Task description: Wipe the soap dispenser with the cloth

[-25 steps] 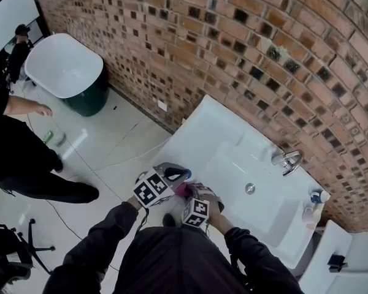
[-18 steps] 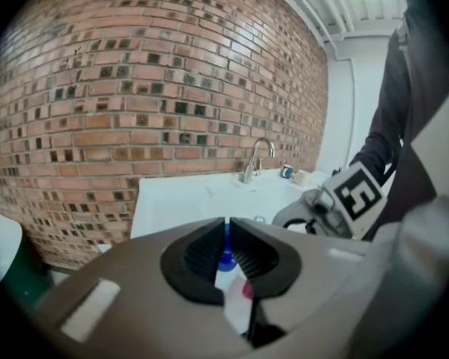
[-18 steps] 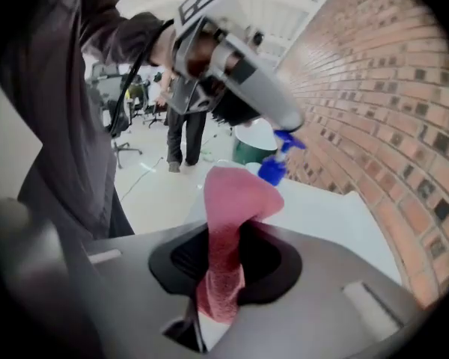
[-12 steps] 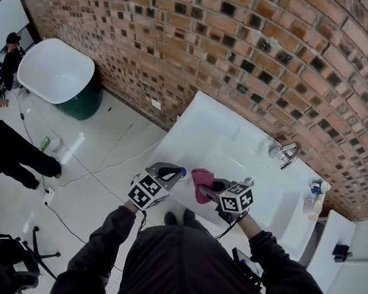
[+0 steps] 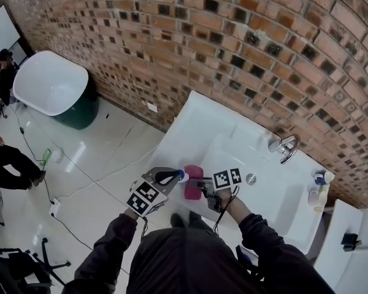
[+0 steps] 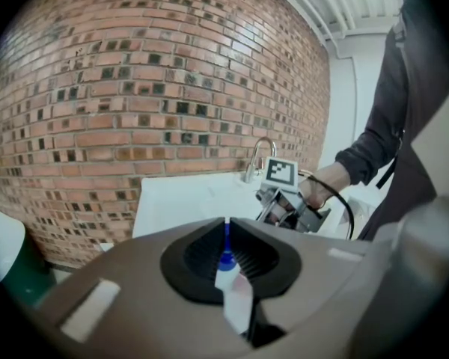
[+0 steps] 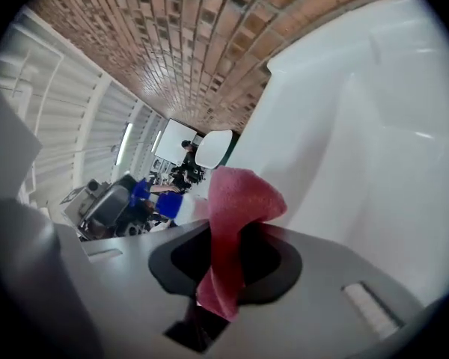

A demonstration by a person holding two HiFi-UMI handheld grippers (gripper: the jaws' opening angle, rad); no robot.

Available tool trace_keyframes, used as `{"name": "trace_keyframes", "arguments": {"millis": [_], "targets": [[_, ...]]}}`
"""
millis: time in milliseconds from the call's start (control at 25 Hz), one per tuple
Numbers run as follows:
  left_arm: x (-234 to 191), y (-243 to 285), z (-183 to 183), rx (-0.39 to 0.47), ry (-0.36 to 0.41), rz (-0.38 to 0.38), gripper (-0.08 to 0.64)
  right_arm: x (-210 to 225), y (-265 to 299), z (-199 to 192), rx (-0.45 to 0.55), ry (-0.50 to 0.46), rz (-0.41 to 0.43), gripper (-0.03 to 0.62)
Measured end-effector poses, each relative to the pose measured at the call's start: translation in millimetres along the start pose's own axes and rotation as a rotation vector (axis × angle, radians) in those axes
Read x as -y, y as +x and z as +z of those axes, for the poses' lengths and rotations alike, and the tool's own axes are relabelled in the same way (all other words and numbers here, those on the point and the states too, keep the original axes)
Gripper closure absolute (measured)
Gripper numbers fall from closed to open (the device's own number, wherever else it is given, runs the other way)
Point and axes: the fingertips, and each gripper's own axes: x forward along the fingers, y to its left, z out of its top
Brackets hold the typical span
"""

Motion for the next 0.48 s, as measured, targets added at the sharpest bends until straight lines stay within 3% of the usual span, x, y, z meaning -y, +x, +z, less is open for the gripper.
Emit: {"name": "trace_keyframes", "arguments": {"millis": [200, 480], "targets": [[3.5, -0.5, -0.5, -0.010, -0.001, -0.010, 0.551, 32.9, 20.1, -17.8, -0.074, 0.013, -0.083, 0.517], [0.2, -2.9, 4.1, 0.005, 0.006, 0.037, 0.533, 35.3, 15.7, -12.5, -0.128, -0.145, -0.147, 0.517]]}}
